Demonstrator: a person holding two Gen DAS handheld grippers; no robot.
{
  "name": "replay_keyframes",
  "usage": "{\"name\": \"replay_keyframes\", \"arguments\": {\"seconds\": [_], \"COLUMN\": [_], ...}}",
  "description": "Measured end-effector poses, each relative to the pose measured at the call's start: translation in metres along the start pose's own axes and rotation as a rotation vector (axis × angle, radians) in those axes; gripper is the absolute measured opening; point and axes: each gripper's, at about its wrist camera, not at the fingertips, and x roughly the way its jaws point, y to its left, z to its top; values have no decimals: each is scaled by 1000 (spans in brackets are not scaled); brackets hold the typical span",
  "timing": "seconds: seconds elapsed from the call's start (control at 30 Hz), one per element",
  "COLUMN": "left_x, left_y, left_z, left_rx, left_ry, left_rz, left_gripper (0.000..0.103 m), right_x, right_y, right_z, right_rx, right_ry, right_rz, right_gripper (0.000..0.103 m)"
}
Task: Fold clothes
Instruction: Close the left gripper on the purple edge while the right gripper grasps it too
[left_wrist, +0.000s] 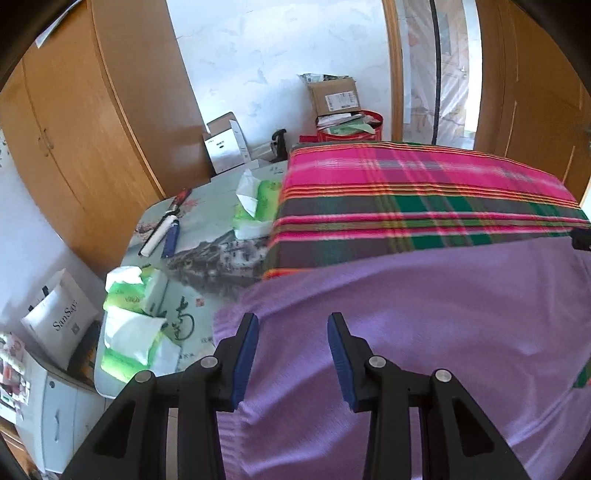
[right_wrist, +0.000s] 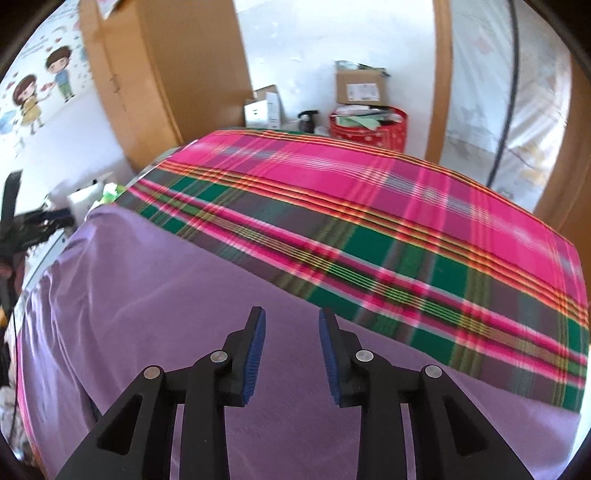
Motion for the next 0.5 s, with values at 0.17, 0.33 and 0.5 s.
{"name": "replay_keyframes", "arguments": {"seconds": [0.17, 0.33, 0.5], "left_x": [26, 48, 57], "left_y": [3, 6, 11], "left_z": [7, 5, 5], "left_rx": [70, 107, 96], "left_ry": [28, 67, 73], "left_rz": [5, -8, -39], "left_gripper": [40, 40, 40], "right_x": [10, 20, 35], "right_y": [6, 6, 3], "right_z": [7, 12, 14], "right_rx": [-64, -84, -87], "right_ry": [7, 15, 59], "right_rz": [21, 43, 58], "right_gripper": [32, 35, 36]}}
